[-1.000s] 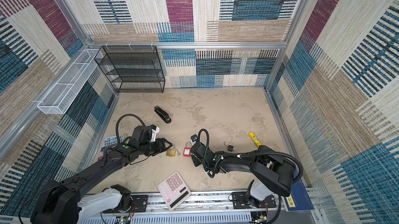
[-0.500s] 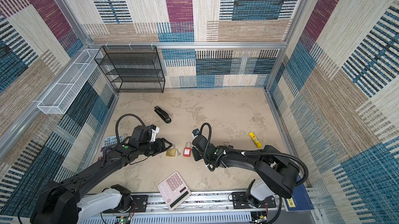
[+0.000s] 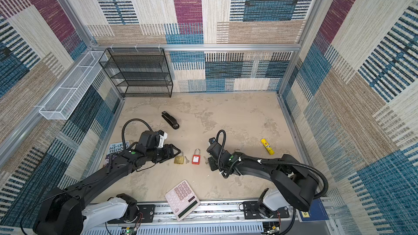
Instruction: Lock with the key
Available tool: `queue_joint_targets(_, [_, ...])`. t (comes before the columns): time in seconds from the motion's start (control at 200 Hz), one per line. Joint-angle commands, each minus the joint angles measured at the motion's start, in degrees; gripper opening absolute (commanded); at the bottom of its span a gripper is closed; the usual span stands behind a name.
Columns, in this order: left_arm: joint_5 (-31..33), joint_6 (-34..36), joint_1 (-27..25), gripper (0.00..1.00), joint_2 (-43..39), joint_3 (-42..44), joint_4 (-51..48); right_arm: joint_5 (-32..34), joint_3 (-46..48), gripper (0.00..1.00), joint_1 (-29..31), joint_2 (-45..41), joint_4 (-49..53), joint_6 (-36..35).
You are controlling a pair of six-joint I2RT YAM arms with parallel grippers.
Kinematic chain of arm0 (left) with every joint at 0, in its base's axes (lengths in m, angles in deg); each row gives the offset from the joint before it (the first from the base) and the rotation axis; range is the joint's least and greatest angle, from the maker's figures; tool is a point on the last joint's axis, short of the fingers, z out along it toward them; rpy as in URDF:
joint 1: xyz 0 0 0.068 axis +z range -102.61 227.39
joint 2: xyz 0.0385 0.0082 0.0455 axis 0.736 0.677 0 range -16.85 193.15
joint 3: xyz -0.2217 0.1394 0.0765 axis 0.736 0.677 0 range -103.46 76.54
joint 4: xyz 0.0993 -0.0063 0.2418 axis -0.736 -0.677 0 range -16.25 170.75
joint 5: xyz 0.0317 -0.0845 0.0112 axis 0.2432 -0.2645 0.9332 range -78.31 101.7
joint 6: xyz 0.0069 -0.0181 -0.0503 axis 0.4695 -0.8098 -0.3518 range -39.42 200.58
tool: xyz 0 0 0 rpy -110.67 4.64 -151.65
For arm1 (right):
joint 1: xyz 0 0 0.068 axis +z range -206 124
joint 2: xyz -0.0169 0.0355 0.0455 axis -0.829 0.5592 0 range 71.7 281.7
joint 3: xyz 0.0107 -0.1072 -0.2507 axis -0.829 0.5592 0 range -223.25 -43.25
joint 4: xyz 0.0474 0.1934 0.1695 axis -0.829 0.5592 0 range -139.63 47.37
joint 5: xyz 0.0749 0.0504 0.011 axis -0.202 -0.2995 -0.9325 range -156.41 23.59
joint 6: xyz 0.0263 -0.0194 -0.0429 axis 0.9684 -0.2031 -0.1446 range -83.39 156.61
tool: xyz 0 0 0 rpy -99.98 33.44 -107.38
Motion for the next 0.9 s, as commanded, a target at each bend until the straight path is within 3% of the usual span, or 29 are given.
queue_joint_targets(0.0, [-0.6, 0.3, 0.0, 0.63, -0.1, -0.2, 0.0, -2.9, 0.1, 0.12, 0.0, 1.0, -1.1, -0.1])
queue_joint_targets(0.556, [-0.7, 0.4, -0.1, 0.63, -0.2, 0.4, 0.2, -11.0, -0.9, 0.09, 0.2, 3.6, -4.6, 0.5])
queue_joint_targets(0.897, [-0.3, 0.8, -0.1, 0.63, -0.5, 0.1, -0.5, -11.4, -1.6, 0.10, 0.1, 3.7, -4.8, 0.2])
